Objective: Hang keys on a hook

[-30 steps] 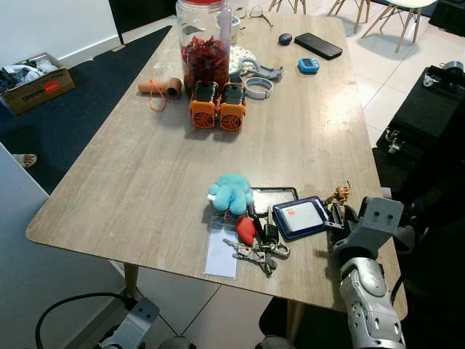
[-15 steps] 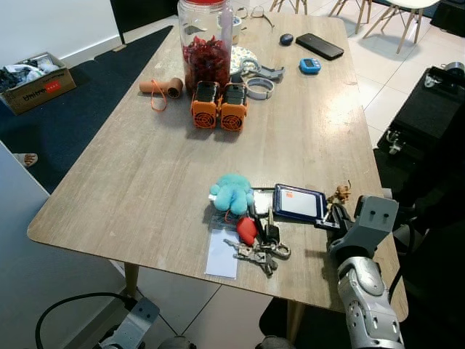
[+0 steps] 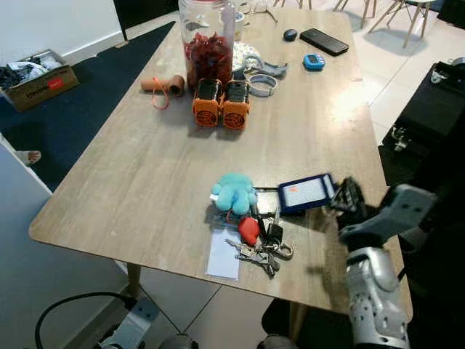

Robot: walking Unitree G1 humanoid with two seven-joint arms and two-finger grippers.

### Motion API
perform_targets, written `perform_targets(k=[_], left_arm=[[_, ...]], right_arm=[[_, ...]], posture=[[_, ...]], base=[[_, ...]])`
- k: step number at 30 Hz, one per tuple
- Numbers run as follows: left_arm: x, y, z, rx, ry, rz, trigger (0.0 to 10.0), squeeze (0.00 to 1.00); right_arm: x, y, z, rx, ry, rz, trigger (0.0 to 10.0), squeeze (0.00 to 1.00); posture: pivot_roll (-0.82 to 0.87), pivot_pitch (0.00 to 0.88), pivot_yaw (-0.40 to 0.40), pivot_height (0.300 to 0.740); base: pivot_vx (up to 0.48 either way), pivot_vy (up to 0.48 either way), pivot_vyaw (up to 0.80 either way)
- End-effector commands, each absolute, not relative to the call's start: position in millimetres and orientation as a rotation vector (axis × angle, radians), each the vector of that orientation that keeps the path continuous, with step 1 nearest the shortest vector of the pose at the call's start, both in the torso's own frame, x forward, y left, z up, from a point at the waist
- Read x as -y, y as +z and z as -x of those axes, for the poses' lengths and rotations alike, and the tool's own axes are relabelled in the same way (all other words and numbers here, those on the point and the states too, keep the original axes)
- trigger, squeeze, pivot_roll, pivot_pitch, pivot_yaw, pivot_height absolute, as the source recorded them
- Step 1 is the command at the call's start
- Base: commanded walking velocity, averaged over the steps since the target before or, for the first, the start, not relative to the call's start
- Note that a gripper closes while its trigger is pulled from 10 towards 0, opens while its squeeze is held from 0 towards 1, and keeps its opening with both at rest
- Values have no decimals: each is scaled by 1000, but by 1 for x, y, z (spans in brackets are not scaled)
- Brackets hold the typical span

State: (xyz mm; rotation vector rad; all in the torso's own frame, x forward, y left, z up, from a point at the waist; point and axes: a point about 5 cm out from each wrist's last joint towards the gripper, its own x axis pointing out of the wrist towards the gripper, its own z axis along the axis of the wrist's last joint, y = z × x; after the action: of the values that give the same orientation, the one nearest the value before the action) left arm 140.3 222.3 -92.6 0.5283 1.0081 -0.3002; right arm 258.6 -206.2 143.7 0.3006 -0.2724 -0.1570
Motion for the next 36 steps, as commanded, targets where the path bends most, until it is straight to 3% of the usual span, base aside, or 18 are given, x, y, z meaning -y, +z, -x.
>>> perform_targets(k=[1,11,20,36], left_arm=[[-230,-93,-134,-1027,-301,-552,10000,63],[-229,-93,-133,-1015,-302,-499,10000,55],[-229,-93,-134,-1013,-304,-498,10000,55],[-230,-92,-135,-1017,-301,-507,10000,59]], right_arm=[[211,148,-256,297,-179,-311,0,0],[218,181,-262,412,-178,-419,0,0],[226,176,-270,330,-217,-395,0,0],[208,186,-291,265,-73,-360,0,0]], posture=[[39,114,10,740],[40,103,10,740],[41,103,13,740],[43,112,16,740]], base=[[0,0,0],[0,0,0],[0,0,0],[0,0,0]])
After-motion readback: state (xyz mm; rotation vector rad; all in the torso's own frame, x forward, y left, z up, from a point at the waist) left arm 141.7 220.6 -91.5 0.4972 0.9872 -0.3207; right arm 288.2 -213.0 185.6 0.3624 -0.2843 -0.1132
